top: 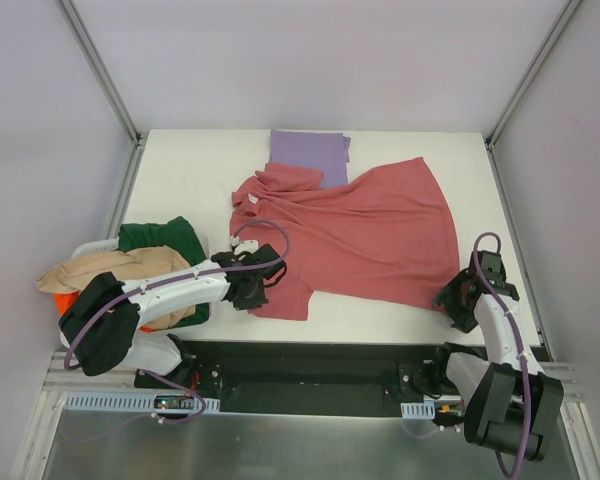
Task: Fold and stack the t-shirts
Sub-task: Flatten out the tshirt
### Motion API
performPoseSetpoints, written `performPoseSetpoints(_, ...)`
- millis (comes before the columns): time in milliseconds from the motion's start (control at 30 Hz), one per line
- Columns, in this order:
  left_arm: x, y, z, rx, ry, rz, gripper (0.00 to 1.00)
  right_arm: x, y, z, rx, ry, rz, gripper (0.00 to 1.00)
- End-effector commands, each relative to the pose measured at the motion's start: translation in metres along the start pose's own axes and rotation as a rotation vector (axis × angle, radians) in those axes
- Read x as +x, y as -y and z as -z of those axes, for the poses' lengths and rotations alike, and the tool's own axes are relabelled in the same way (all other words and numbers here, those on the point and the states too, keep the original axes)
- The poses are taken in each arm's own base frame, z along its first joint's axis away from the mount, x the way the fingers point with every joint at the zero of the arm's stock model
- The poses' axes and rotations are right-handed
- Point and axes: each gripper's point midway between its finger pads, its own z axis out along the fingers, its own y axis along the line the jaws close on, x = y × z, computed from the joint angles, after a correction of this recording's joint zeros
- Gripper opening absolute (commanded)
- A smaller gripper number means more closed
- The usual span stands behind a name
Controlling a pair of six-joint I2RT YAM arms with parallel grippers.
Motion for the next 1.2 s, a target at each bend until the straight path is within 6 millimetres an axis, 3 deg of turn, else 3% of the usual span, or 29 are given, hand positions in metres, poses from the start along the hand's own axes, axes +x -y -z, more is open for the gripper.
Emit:
performPoseSetpoints(0, 0.0, -0.001, 0.002, 0.017, 0.012, -0.014, 0.0, -0.01, -0.008, -0.007, -0.02, 0.024, -0.042, 0.62)
performPoseSetpoints(233, -0.001, -0.003, 0.001, 0.009, 0.025, -0.005, 0.0, -0.01, -0.011, -0.02, -0.009, -0.003, -0.043, 0.58)
performPoseSetpoints(433, -0.012, 0.0, 0.008, 0.021, 0.069, -0.007, 0.0, -0.011, -0.02, -0.022, -0.056, -0.004, -0.039, 0.21)
performPoseSetpoints(533, -0.028, 0.005, 0.018, 0.042, 0.128, -0.002, 0.0, -0.023, -0.024, -0.015, -0.081, 0.053, -0.024, 0.01)
performPoseSetpoints(800, -0.078, 0.013, 0.062, 0.12, 0.326, 0.043, 0.0, -0.065, -0.047, 0.031, -0.219, 0.268, 0.064, 0.0)
performPoseSetpoints(1033, -0.108, 0.014, 0.096, 0.155, 0.449, 0.053, 0.0, -0.079, -0.07, 0.071, -0.357, 0.34, 0.125, 0.0)
performPoseSetpoints(1167, -0.147, 0.01, 0.144, 0.171, 0.614, 0.087, 0.0, -0.106, -0.083, 0.118, -0.421, 0.472, 0.148, 0.0)
